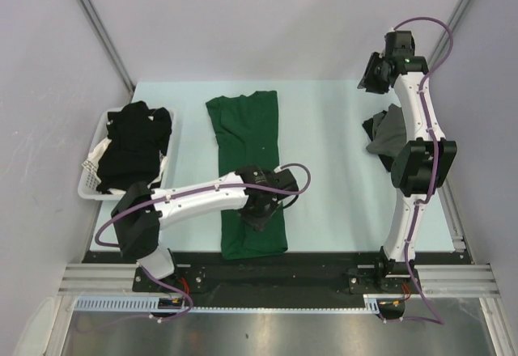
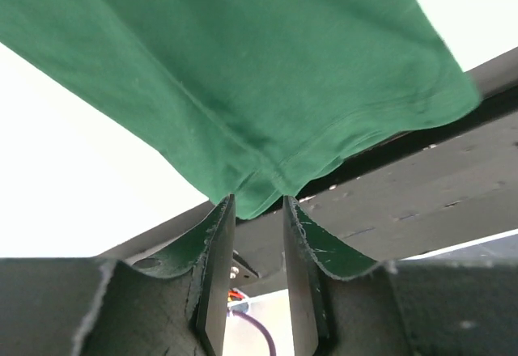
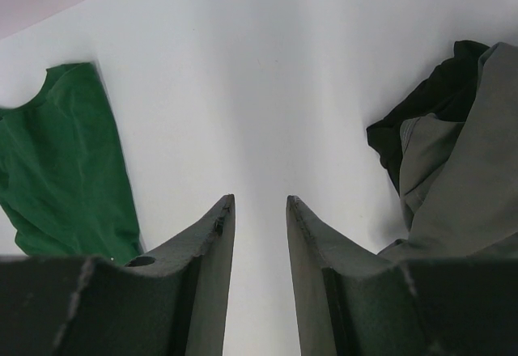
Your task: Fold and stack the t-shirts
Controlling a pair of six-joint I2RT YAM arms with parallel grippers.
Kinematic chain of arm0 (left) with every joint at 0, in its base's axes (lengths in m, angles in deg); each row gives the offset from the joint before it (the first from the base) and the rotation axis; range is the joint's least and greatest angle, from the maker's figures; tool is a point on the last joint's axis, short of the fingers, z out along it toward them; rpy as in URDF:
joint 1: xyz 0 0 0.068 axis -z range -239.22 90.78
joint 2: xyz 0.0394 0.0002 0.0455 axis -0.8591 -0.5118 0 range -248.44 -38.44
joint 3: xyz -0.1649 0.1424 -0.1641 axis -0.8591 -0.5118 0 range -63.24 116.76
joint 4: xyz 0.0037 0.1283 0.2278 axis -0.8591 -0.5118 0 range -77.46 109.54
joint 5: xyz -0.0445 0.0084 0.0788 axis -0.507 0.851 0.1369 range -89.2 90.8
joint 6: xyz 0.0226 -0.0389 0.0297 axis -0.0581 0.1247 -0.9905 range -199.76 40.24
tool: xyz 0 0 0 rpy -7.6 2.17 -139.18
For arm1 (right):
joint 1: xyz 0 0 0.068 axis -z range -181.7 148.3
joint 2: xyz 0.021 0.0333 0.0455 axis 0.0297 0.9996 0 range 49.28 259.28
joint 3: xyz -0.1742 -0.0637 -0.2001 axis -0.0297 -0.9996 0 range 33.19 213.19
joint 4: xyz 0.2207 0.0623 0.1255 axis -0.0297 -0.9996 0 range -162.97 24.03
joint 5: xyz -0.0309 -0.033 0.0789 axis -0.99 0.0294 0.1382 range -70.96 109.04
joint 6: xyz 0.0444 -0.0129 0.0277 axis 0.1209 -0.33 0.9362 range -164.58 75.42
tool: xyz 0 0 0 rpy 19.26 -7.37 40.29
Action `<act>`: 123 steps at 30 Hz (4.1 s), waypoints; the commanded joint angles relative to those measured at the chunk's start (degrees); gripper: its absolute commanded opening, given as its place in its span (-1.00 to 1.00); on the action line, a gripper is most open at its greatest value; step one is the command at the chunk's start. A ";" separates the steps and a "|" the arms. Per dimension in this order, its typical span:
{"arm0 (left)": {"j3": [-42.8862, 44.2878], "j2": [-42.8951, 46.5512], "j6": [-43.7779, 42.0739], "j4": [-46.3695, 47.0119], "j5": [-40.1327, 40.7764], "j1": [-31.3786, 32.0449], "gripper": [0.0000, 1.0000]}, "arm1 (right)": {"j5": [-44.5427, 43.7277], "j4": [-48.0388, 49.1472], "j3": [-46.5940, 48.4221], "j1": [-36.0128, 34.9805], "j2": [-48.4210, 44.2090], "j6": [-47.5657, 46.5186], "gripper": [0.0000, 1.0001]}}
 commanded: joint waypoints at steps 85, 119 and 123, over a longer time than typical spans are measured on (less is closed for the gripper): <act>-32.78 26.89 9.46 16.01 -20.46 -23.63 0.29 | 2.31 7.13 -29.54 -16.59 -26.37 -1.43 -0.19; -41.22 21.53 15.96 28.58 -25.47 -16.25 0.22 | -4.29 0.45 -40.44 -21.61 -39.67 -0.55 -0.19; -40.78 20.21 16.23 29.29 -25.12 -15.63 -0.02 | -3.68 -0.08 -40.62 -21.61 -39.49 -0.73 -0.20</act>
